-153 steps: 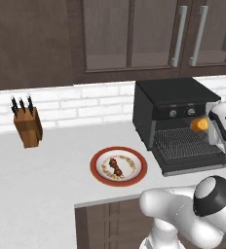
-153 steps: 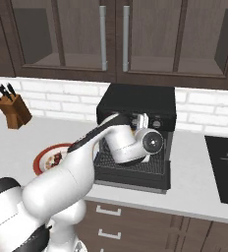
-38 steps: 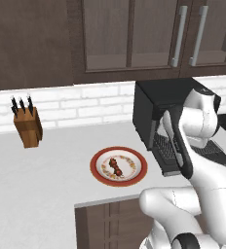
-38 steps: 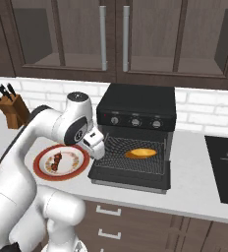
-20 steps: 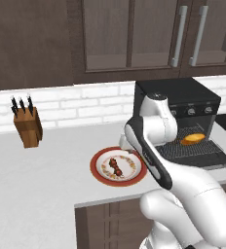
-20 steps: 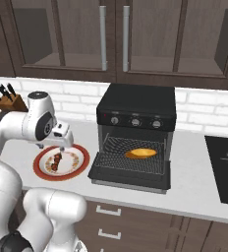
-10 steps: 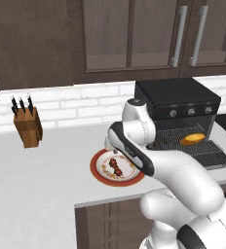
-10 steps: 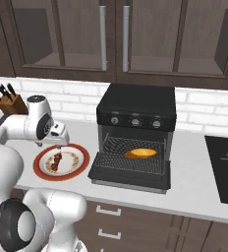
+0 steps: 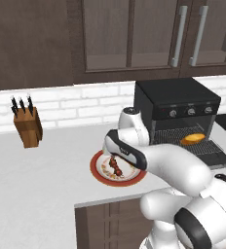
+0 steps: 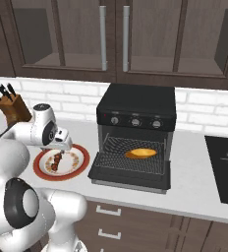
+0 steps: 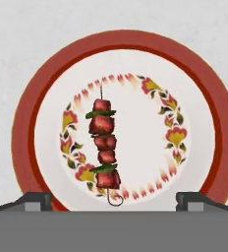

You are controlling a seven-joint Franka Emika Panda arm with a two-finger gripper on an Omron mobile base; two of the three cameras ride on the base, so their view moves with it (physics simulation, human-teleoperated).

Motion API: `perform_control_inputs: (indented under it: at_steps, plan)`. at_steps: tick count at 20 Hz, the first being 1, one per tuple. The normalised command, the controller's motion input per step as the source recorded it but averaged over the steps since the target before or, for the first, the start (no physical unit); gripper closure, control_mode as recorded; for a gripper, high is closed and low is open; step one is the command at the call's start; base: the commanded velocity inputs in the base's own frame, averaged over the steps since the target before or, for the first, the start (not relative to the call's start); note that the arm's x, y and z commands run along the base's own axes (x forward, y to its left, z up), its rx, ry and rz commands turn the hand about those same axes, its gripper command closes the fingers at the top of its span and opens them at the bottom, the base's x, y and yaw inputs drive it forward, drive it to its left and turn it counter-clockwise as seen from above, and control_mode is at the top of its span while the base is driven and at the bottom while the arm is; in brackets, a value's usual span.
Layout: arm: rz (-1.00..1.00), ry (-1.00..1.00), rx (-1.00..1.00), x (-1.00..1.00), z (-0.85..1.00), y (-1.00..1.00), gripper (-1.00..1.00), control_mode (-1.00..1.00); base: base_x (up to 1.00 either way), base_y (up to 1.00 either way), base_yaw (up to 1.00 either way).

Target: Pick up the kebab skewer and baguette bread, and place them inside the toaster oven. Close the toaster oven door and start by setting the timer.

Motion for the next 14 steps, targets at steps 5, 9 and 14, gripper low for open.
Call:
perform_control_inputs:
  at_steps: [5, 9, 14]
  plan:
    - [0.00, 0.00, 0.00, 0.21, -0.32, 0.00, -1.00, -1.00, 0.00, 0.00, 0.00]
    - [0.00, 0.00, 0.00, 0.24, -0.30, 0.10, -1.00, -1.00, 0.00, 0.00, 0.00]
    - [0.00, 0.00, 0.00, 0.21, -0.43, 0.16, -1.00, -1.00, 0.00, 0.00, 0.00]
